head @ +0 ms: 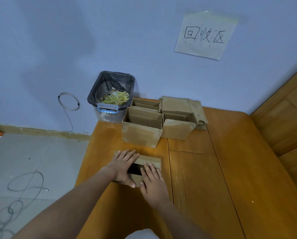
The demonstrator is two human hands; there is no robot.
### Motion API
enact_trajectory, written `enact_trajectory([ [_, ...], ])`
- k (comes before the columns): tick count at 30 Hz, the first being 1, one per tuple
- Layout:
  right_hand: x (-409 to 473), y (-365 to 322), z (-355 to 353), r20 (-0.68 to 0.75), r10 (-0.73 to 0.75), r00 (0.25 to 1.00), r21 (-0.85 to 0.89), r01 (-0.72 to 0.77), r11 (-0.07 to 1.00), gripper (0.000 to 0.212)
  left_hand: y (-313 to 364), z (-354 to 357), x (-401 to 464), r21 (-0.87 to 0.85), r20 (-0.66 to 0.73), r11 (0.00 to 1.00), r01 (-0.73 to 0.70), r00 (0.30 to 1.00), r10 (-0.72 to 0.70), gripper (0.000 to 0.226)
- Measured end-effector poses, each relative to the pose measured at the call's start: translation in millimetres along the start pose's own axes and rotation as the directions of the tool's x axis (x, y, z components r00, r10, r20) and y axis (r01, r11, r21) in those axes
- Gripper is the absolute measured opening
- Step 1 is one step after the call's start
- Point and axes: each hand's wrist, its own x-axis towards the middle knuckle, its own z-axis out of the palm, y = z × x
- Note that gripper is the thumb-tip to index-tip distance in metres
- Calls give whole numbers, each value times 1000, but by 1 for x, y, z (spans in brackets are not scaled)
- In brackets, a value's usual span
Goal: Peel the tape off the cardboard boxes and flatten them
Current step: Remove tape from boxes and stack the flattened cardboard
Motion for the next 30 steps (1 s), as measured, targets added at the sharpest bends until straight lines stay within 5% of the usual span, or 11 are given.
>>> enact_trajectory([
  [14,20,3,-7,77,85,993,-37,-82,996,58,-4,-9,2,24,-106,1000,-6,994,9,128],
  [22,55,9,-26,53,130,990,-47,-127,991,58,0,-21,12,243,-160,970,-4,986,44,133],
  [30,94,17,-35,159,124,979,35,-131,991,62,1,-17,15,126,-42,987,101,994,-96,139],
])
